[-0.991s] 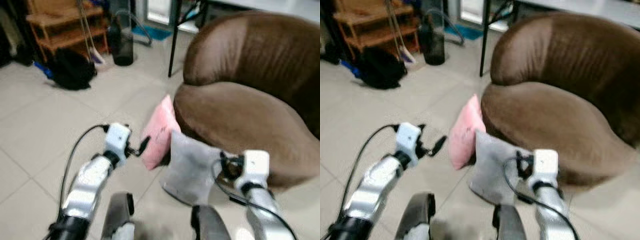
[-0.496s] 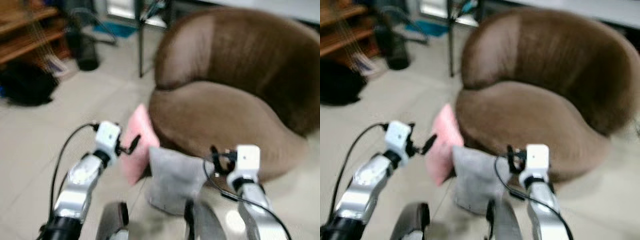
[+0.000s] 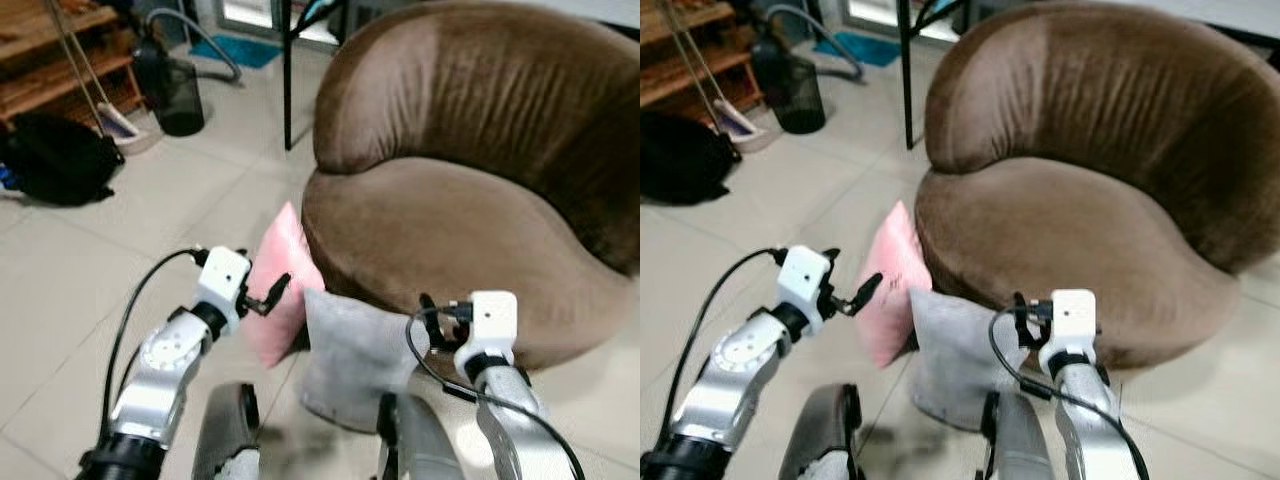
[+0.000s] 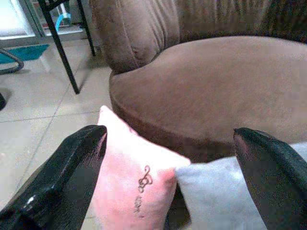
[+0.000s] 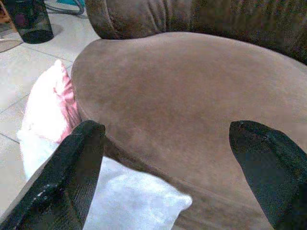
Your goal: Move the pillow to the sofa from floor
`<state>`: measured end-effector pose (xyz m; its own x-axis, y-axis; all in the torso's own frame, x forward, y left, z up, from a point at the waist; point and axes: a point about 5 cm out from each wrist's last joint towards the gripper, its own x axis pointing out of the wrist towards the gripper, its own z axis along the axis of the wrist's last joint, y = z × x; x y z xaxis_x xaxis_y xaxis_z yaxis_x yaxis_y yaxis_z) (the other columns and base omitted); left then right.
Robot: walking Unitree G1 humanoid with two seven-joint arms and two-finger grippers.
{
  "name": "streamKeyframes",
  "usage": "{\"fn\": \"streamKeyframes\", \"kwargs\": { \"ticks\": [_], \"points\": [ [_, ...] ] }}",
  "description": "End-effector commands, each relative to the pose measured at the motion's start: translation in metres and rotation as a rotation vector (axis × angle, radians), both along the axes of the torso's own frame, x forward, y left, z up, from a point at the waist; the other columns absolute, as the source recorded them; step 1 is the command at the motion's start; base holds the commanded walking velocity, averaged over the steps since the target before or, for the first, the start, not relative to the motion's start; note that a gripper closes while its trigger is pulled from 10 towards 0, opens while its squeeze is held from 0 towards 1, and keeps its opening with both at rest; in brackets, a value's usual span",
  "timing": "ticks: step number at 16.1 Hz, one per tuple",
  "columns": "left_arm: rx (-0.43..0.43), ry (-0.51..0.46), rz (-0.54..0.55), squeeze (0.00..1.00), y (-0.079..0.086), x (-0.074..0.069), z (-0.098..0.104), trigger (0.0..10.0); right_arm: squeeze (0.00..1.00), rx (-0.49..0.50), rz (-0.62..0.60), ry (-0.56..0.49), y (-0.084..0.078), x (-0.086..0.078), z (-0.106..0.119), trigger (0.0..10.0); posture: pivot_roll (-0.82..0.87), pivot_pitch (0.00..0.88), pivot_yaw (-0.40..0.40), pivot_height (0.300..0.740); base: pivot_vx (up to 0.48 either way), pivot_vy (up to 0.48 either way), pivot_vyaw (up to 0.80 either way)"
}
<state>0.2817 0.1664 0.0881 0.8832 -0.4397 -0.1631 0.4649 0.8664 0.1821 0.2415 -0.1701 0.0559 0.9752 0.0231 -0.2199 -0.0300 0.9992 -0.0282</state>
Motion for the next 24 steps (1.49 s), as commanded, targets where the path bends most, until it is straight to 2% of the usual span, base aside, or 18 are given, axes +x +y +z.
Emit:
{"fn": "streamKeyframes", "kwargs": {
  "ticks": [1,3,5,6,7,11,13,15,17,18,22,24],
  "points": [
    [0.012,-0.006,-0.013,0.0,0.001,-0.002,0.0,10.0,0.0,0.003,-0.005,0.034,-0.001,-0.001,-0.007,10.0,0.01,0.073,-0.038,0.525,0.0,0.0,0.0],
    [0.021,-0.008,-0.014,0.0,0.005,-0.003,0.0,10.0,0.0,0.011,-0.003,0.04,0.001,0.005,-0.008,10.0,0.01,0.09,-0.043,0.51,0.0,0.0,0.0],
    [0.026,-0.022,-0.076,0.0,0.003,-0.009,0.002,10.0,0.0,0.136,-0.072,0.073,0.001,0.016,-0.016,10.0,0.04,0.134,-0.048,0.5,0.0,0.0,0.0],
    [0.026,-0.026,-0.091,0.0,0.002,-0.011,0.003,10.0,0.0,0.153,-0.081,0.073,0.001,0.018,-0.017,10.0,0.04,0.139,-0.047,0.5,0.0,0.0,0.0],
    [0.003,-0.025,-0.14,0.0,0.001,-0.015,0.004,10.0,1.0,0.261,-0.13,0.042,0.0,0.025,-0.017,10.0,0.06,0.171,-0.034,0.5,0.0,0.0,0.0],
    [-0.074,-0.014,-0.292,0.0,0.003,-0.027,0.016,10.0,1.0,0.47,-0.264,0.003,-0.007,0.04,-0.018,10.0,0.08,0.212,0.008,0.5,0.0,0.0,0.0],
    [-0.018,-0.006,-0.342,0.0,0.007,-0.031,0.017,10.0,1.0,0.554,-0.3,-0.053,-0.014,0.051,-0.011,10.0,0.11,0.255,0.021,0.5,0.0,0.0,0.0],
    [-0.023,-0.002,-0.369,0.0,0.011,-0.037,0.023,10.0,1.0,0.595,-0.311,-0.123,-0.017,0.061,-0.003,10.0,0.14,0.27,0.026,0.5,0.0,0.0,0.0],
    [-0.016,0.014,-0.39,0.0,0.014,-0.041,0.025,10.0,1.0,0.602,-0.309,-0.155,-0.017,0.065,0.0,10.0,0.15,0.275,0.031,0.5,0.0,0.0,0.0],
    [0.001,0.024,-0.392,0.0,0.018,-0.043,0.027,10.0,1.0,0.613,-0.286,-0.155,-0.011,0.067,0.0,10.0,0.17,0.279,0.035,0.5,0.0,0.0,0.0],
    [0.05,0.028,-0.383,0.0,0.035,-0.045,0.037,10.0,1.0,0.559,-0.249,-0.069,0.009,0.078,-0.01,10.0,0.24,0.291,0.044,0.5,0.0,0.0,0.0],
    [0.06,0.029,-0.384,0.0,0.038,-0.046,0.04,10.0,1.0,0.536,-0.259,-0.03,0.011,0.082,-0.013,10.0,0.26,0.294,0.045,0.5,0.0,0.0,0.0]
  ]
}}
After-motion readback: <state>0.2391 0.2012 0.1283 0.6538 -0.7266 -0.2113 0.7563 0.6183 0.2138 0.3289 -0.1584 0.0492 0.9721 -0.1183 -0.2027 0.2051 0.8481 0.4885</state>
